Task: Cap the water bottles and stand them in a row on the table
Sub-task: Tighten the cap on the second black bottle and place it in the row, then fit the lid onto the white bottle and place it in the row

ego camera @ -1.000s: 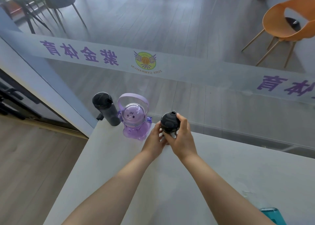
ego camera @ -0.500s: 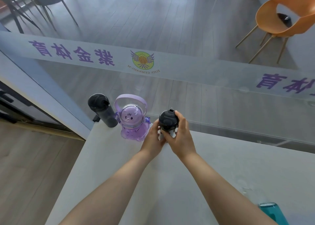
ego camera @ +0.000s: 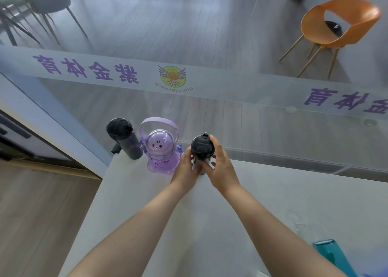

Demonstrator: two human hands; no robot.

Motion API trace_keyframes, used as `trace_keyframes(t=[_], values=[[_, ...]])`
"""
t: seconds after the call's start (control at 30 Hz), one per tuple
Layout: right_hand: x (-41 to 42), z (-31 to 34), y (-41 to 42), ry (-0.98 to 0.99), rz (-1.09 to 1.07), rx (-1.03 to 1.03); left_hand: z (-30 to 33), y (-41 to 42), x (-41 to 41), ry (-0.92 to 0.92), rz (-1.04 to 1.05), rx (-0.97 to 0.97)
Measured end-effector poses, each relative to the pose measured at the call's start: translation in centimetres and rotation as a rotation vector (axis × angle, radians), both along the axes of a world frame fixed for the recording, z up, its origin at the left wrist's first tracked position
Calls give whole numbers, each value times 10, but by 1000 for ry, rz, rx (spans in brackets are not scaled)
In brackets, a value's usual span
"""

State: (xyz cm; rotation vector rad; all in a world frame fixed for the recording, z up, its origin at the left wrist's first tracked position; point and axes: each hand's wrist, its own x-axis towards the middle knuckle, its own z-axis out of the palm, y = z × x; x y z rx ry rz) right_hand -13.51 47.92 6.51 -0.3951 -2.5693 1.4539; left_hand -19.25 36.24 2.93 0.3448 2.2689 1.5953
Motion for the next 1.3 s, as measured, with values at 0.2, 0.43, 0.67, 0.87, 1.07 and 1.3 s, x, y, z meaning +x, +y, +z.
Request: trace_keyframes(t=[0.2, 0.43, 0.67, 0.87, 1.07, 1.3], values=[[5, 4, 1, -52, 4, 52, 3, -3, 1, 19, -39, -80], [35, 15, 21, -149, 25, 100, 4, -19, 21, -10, -21, -272], [117, 17, 57, -249, 74, 183, 1, -28, 83, -17, 14, -329], [216, 15, 84, -314, 56, 168, -7, -15, 170, -95, -40, -324], [303, 4, 102, -288, 60, 145, -12, 10, 257, -220, -163, -288], [367, -24, 95, -411, 157, 83, -25, 28, 321, -361, -177, -258]])
